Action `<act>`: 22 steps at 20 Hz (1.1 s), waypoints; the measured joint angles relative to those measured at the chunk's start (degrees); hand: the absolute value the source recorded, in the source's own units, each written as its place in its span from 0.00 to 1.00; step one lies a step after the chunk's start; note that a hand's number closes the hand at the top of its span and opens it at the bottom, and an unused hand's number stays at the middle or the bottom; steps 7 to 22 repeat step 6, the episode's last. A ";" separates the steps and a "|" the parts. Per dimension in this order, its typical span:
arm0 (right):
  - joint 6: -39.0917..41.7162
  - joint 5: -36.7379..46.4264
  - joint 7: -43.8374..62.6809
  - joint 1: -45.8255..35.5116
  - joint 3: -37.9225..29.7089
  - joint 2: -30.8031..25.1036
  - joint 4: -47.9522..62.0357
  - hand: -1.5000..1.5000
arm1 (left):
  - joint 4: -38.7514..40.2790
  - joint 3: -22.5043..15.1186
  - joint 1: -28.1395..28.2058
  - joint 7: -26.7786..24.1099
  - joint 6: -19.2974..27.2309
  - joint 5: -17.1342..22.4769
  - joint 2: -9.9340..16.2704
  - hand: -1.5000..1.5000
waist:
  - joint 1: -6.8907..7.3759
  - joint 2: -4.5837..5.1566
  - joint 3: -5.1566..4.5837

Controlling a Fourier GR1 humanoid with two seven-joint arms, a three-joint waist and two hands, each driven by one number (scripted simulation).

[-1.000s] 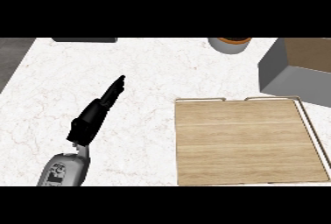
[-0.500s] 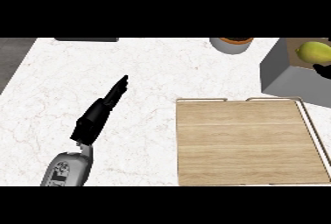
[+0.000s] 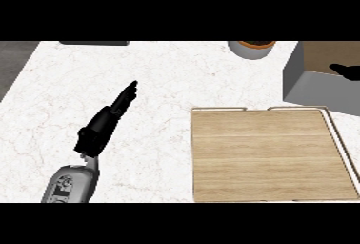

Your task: Pick the lemon from the tray and place it in the cardboard box

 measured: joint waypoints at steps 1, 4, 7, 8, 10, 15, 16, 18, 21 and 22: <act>-0.35 -1.68 -1.17 -0.28 -1.62 -0.04 0.55 0.00 | 0.01 -0.07 0.34 -0.34 0.00 -0.01 -0.05 0.50 | 0.03 0.09 0.09; -0.46 -7.12 -4.35 -0.83 -6.78 -0.85 1.60 0.00 | -0.83 0.20 0.28 0.45 -0.22 0.34 0.17 0.50 | -0.13 0.14 0.26; 0.90 -10.73 -6.17 -0.72 -9.96 -1.79 2.42 0.00 | -0.39 0.25 0.27 0.29 0.09 0.00 0.16 0.50 | -0.45 0.12 0.28; 0.90 -10.73 -6.17 -0.72 -9.96 -1.79 2.42 0.00 | -0.39 0.25 0.27 0.29 0.09 0.00 0.16 0.50 | -0.45 0.12 0.28; 0.90 -10.73 -6.17 -0.72 -9.96 -1.79 2.42 0.00 | -0.39 0.25 0.27 0.29 0.09 0.00 0.16 0.50 | -0.45 0.12 0.28; 0.90 -10.73 -6.17 -0.72 -9.96 -1.79 2.42 0.00 | -0.39 0.25 0.27 0.29 0.09 0.00 0.16 0.50 | -0.45 0.12 0.28; 0.90 -10.73 -6.17 -0.72 -9.96 -1.79 2.42 0.00 | -0.39 0.25 0.27 0.29 0.09 0.00 0.16 0.50 | -0.45 0.12 0.28; 0.90 -10.73 -6.17 -0.72 -9.96 -1.79 2.42 0.00 | -0.39 0.25 0.27 0.29 0.09 0.00 0.16 0.50 | -0.45 0.12 0.28; 0.90 -10.73 -6.17 -0.72 -9.96 -1.79 2.42 0.00 | -0.39 0.25 0.27 0.29 0.09 0.00 0.16 0.50 | -0.45 0.12 0.28; 0.90 -10.73 -6.17 -0.72 -9.96 -1.79 2.42 0.00 | -0.39 0.25 0.27 0.29 0.09 0.00 0.16 0.50 | -0.45 0.12 0.28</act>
